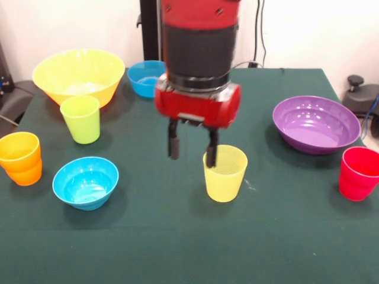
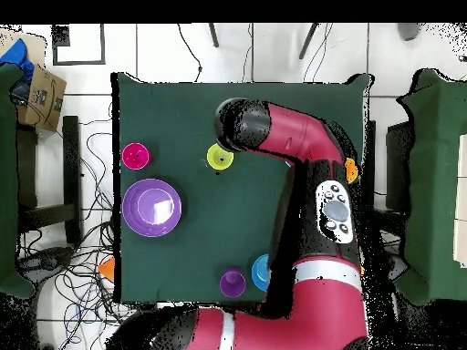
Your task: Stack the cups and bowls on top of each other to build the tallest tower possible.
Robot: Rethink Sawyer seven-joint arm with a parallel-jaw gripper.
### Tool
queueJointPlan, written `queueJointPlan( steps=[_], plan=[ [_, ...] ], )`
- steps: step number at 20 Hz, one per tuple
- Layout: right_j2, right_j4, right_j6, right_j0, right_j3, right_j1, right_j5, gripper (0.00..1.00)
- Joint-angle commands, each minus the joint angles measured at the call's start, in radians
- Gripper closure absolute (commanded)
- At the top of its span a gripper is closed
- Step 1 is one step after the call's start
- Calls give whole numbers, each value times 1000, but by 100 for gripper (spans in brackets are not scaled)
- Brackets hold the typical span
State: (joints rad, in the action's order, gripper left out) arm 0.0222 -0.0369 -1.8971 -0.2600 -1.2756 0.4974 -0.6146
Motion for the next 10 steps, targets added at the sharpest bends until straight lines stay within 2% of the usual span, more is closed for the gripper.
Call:
queueJointPlan(
  steps=[1,6,10],
  plan=[
    [160,122,225,-59,-81,-80,1,0],
    [200,153,261,-108,-60,-81,-52,0],
    [229,184,262,-136,-57,-90,-53,0]
  ],
)
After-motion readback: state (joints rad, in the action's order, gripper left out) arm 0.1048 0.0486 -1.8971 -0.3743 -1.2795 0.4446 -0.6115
